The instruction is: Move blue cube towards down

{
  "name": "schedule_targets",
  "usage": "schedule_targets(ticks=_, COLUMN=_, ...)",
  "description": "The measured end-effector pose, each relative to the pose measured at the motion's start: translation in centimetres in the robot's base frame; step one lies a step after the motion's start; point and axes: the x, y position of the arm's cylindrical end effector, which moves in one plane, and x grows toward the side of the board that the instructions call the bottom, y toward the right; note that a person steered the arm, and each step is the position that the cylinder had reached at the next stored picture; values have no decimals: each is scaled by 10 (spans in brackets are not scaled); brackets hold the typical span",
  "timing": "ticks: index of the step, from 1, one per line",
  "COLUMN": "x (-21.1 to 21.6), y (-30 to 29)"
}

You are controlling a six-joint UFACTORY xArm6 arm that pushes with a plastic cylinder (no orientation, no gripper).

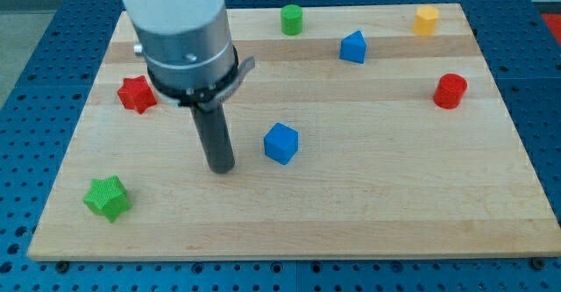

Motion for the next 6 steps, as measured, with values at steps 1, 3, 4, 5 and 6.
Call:
schedule_targets(ticks=1, x=-28, y=7)
schedule_targets(ticks=3, x=-33, y=84)
schedule_targets(ticks=4, x=-33, y=126)
schedule_targets(ticks=5, x=-41, y=164)
schedule_targets(ticks=6, x=-68, y=176)
